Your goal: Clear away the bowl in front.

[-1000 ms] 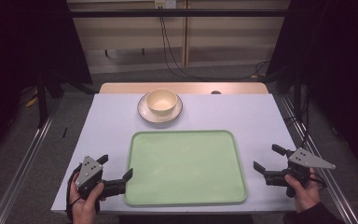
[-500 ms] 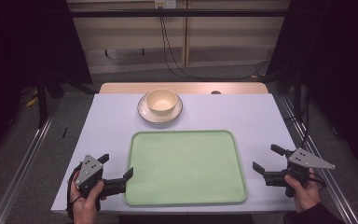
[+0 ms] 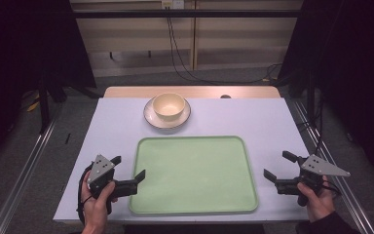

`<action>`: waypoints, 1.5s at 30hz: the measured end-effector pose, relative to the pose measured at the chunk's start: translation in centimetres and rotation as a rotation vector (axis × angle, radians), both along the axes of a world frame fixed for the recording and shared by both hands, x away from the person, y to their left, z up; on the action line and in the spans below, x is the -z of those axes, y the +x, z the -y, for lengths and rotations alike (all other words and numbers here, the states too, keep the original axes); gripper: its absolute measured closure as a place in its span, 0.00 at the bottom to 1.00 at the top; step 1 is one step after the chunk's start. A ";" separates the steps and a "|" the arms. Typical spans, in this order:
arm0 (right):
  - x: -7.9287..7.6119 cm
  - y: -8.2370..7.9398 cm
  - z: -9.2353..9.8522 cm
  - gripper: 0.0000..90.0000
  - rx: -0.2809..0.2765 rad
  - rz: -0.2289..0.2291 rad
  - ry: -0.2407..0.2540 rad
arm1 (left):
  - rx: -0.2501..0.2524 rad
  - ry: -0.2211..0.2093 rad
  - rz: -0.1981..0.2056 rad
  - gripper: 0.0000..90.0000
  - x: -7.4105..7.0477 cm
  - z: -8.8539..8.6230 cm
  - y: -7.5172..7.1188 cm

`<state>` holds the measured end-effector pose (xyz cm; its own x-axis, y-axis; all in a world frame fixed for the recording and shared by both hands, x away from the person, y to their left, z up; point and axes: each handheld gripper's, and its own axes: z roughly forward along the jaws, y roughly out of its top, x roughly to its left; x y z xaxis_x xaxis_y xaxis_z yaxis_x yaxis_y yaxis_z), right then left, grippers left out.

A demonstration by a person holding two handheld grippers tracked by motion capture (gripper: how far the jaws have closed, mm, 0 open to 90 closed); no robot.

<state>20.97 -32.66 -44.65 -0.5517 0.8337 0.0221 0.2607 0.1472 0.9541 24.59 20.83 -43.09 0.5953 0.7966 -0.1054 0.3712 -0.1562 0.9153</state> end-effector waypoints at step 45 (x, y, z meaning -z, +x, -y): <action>0.0 0.0 0.0 0.03 -0.007 0.007 0.006 | 0.099 0.079 0.000 0.02 -2.7 4.4 11.9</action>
<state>20.97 -32.70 -44.64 -0.5577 0.8297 0.0231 0.2534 0.1437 0.9566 36.46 16.45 -40.42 0.6712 0.7400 -0.0447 0.3503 -0.2635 0.8988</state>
